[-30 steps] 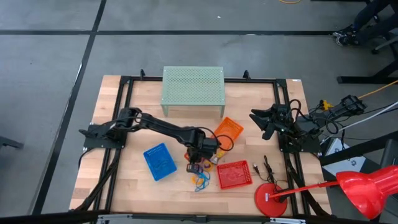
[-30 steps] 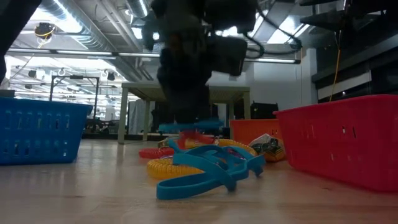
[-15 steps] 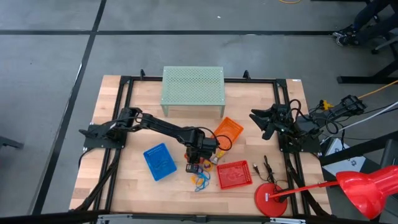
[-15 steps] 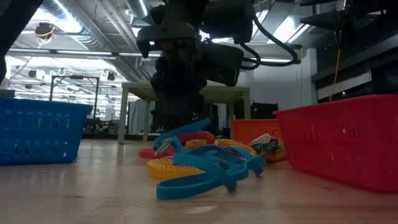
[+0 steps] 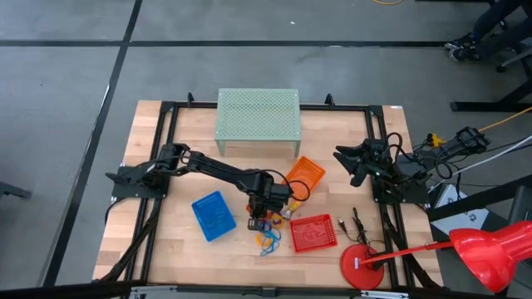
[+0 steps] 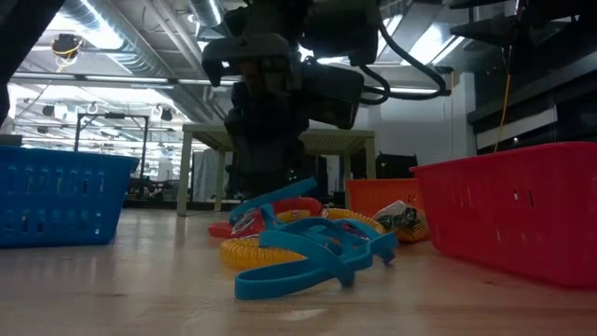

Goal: Pick & Place Office Desk Supplies
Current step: Put the blue rubberband into the blue bin

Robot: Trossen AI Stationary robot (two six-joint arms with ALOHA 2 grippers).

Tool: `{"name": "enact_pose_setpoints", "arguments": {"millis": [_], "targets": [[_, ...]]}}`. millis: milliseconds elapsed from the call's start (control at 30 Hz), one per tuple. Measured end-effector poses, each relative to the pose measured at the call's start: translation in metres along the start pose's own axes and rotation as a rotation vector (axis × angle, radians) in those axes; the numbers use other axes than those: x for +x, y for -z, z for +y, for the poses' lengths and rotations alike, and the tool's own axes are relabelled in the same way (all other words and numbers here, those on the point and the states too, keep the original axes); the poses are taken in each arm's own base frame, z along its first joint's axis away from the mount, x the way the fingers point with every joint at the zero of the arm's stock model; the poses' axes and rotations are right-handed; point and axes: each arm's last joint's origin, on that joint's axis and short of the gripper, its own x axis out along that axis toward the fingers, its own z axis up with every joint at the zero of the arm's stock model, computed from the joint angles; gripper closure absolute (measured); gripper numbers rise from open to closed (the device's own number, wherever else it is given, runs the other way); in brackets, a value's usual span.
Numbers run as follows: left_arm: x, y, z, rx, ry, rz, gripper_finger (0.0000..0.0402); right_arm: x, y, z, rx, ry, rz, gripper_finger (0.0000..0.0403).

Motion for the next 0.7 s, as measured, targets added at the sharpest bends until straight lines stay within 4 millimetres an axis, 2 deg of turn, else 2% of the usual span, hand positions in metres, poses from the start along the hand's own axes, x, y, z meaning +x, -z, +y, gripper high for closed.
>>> {"name": "enact_pose_setpoints", "arguments": {"millis": [200,333,467,567,700], "targets": [[-0.004,-0.001,-0.002,-0.015,0.032,0.015,0.0398,0.000,0.000,0.000,-0.002,0.000,0.001,0.0225],[-0.016,-0.005,-0.004,-0.032,0.030,0.016,0.0398,0.000,0.000,0.000,-0.004,0.001,0.001,0.0225],[-0.047,-0.017,-0.010,-0.074,0.016,-0.029,0.0399,0.000,0.000,0.000,-0.004,0.001,0.001,0.0225],[-0.079,-0.026,-0.017,-0.100,-0.049,-0.154,0.0399,0.000,0.000,0.000,-0.005,0.001,0.002,0.0225],[-0.119,-0.021,-0.023,-0.173,-0.150,-0.300,0.0399,0.000,0.001,0.000,-0.011,0.004,0.007,0.0225]]}}
